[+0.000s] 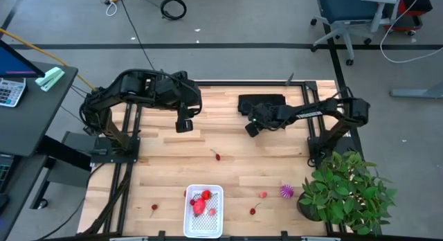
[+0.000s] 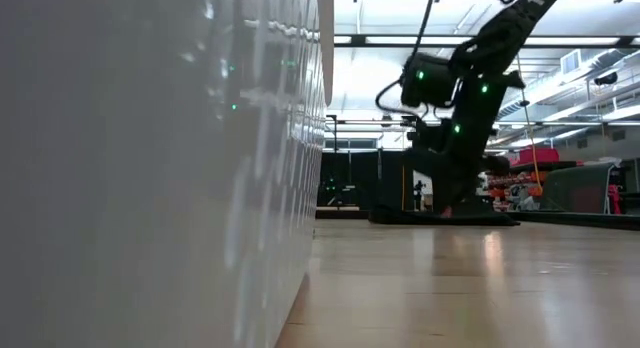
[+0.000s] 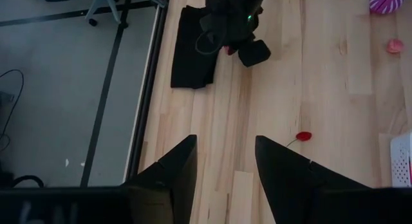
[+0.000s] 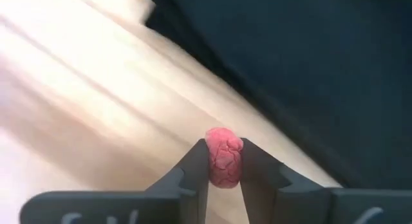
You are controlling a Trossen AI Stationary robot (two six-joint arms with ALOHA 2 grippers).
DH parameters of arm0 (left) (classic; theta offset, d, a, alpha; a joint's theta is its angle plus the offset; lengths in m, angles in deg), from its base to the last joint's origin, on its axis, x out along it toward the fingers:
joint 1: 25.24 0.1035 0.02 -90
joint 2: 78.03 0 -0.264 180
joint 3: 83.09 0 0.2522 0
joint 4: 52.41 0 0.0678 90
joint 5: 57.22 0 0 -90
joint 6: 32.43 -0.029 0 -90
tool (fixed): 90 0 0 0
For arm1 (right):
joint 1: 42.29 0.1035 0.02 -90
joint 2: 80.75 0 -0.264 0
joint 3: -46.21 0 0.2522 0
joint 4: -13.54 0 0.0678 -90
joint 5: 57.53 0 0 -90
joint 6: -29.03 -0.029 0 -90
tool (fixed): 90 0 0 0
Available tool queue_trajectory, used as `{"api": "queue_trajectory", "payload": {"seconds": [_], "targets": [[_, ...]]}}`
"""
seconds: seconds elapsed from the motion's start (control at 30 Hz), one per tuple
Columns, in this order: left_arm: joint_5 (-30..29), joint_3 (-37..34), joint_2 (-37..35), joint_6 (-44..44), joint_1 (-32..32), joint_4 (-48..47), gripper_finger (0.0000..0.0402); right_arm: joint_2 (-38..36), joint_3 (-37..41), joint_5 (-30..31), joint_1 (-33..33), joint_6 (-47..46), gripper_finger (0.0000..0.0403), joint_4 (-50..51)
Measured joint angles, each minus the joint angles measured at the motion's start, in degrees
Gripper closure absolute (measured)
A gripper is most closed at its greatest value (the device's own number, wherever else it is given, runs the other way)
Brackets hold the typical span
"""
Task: Pick and placing Produce into tupperware
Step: Put the top lychee into the white basket
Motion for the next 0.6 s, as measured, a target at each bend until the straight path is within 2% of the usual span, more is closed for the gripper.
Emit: {"api": "queue_trajectory", "payload": {"seconds": [0.33, 0.47, 0.6], "targets": [[0.0, 0.0, 0.0, 0.0, 0.0, 0.0, 0.0241, -16.6, -0.04, -1.72, 8.76, -2.63, 0.0322, -1.43], [0.0, 0.0, 0.0, -0.13, 0.0, 0.31, 0.024, -21.87, -0.08, -1.74, 15.8, -2.75, 0.0322, -9.65], [0.0, 0.0, -0.02, -0.13, 0.0, 2.18, 0.024, -23.21, -0.11, -1.91, 23.3, 0.51, 0.032, -21.83]]}}
